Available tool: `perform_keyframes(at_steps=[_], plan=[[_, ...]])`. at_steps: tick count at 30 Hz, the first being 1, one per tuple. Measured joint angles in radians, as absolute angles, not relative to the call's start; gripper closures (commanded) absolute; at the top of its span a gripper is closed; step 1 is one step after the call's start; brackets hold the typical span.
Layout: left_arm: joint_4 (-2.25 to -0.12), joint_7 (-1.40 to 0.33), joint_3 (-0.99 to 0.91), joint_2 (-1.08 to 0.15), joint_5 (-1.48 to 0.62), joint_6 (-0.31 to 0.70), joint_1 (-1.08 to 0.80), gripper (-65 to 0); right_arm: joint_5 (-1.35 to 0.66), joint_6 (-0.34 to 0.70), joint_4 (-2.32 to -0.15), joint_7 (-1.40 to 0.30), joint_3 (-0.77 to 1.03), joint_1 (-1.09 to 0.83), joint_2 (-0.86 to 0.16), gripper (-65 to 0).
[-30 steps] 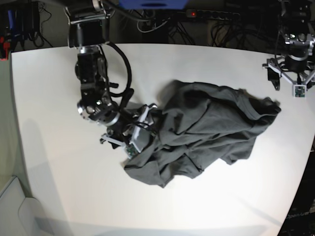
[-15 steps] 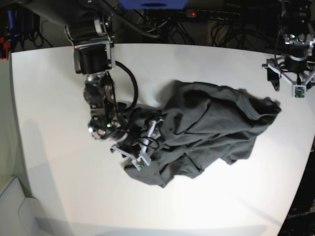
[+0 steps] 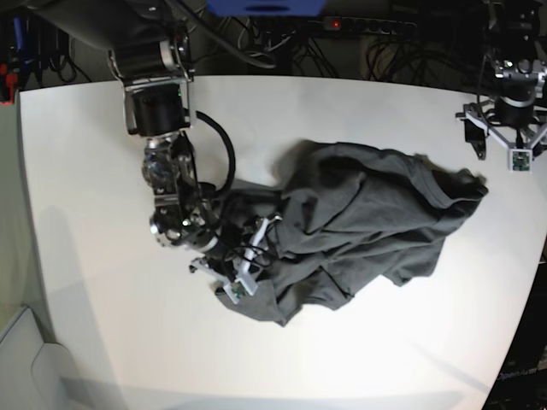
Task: Layout the t-shirt on the table in an organized manner, then fold the t-shirt properly
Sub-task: 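Lower the right gripper onto the bunched t-shirt fabric and grasp it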
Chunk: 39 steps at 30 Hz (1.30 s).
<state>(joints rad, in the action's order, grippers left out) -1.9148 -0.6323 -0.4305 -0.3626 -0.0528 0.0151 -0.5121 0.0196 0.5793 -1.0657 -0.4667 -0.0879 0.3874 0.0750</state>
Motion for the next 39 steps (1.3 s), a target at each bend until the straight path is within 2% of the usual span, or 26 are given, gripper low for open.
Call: perform_keyframes(at_steps=[5, 8, 13, 15, 32, 37, 39], plan=[[-1.915, -0.632, -0.43, -0.363, -0.053, 0.015, -0.512, -51.3, 0.019, 0.563, -1.066, -0.466, -0.078, 0.387, 0.061, -23.1], [-1.915, -0.632, -0.43, -0.363, -0.053, 0.015, -0.512, -51.3, 0.02, 0.464, -1.065, -0.454, -0.043, 0.387, 0.054, -29.1], [-1.915, -0.632, -0.43, -0.362, -0.053, 0.016, -0.512, -51.3, 0.02, 0.455, -1.051, -0.412, 0.028, 0.405, 0.05, -39.8], [-1.915, -0.632, -0.43, -0.363, -0.052, 0.015, -0.512, -51.3, 0.02, 0.451, -1.01, -0.41, 0.032, 0.435, 0.05, -41.5], [-1.915, -0.631, -0.43, -0.363, -0.053, 0.015, -0.514, -51.3, 0.019, 0.451, -0.974, -0.414, 0.023, 0.416, 0.075, -41.5], [-1.915, -0.631, -0.43, -0.363, -0.053, 0.015, -0.514, -51.3, 0.019, 0.451, -0.974, -0.395, -0.062, 0.403, 0.072, -41.1], [-1.915, -0.632, -0.43, -0.363, -0.053, 0.015, -0.514, -51.3, 0.017, 0.451, -0.974, -0.399, -0.097, 0.394, 0.072, -38.3]])
